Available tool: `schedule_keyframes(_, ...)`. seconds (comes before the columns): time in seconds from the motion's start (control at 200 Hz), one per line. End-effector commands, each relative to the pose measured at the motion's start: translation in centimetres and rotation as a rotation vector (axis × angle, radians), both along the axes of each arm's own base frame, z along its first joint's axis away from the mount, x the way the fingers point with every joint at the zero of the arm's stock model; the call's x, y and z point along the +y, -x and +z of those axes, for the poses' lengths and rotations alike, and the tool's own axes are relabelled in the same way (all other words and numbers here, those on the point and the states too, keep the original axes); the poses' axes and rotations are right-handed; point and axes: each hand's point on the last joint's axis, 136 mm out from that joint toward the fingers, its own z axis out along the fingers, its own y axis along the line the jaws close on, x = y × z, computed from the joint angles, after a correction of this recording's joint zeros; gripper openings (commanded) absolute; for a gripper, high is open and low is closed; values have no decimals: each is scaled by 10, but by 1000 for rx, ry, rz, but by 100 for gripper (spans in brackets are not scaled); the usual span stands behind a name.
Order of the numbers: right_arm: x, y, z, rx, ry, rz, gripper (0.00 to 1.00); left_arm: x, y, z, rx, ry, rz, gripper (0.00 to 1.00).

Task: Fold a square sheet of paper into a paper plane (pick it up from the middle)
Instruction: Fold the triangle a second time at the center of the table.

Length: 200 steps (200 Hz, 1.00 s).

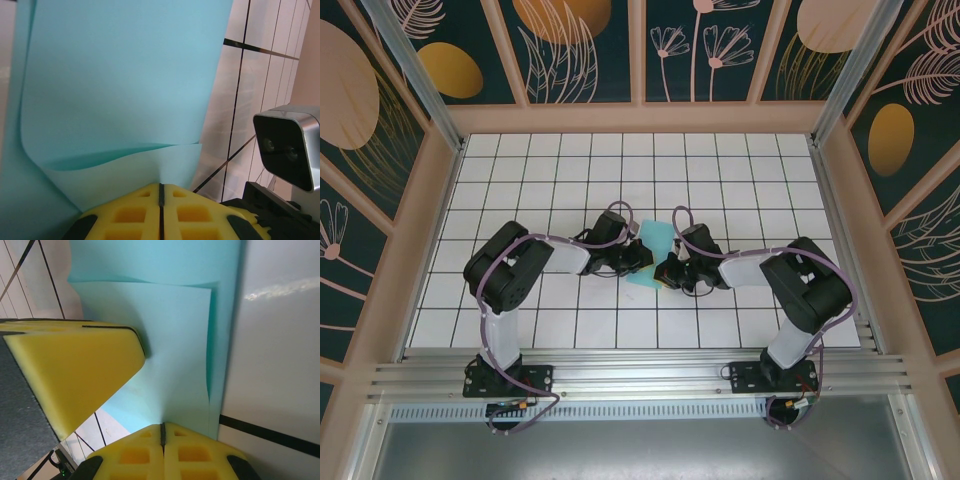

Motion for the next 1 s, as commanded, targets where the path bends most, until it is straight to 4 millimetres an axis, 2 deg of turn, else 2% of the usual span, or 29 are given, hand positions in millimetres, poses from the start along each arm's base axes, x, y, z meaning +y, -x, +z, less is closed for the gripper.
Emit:
schedule_keyframes(0.0,-29,36,-47,165,169,-14,6,17,-4,-24,-19,-132,36,11)
schedule_keyframes(0.345,-35,42,-50,175,193,-13,5,26,-29,-19,-62,-183,91,11)
schedule_keyframes(0.58,-36,43,-51,178,198,-15,4,37,-38,-23,-55,-186,108,13)
schedule_keyframes(0.641,-37,44,-52,179,198,-15,4,34,-49,-13,-79,-169,119,13)
schedule_keyframes(0.996,-38,45,-51,179,200,-14,4,51,-67,-16,-88,-194,150,13)
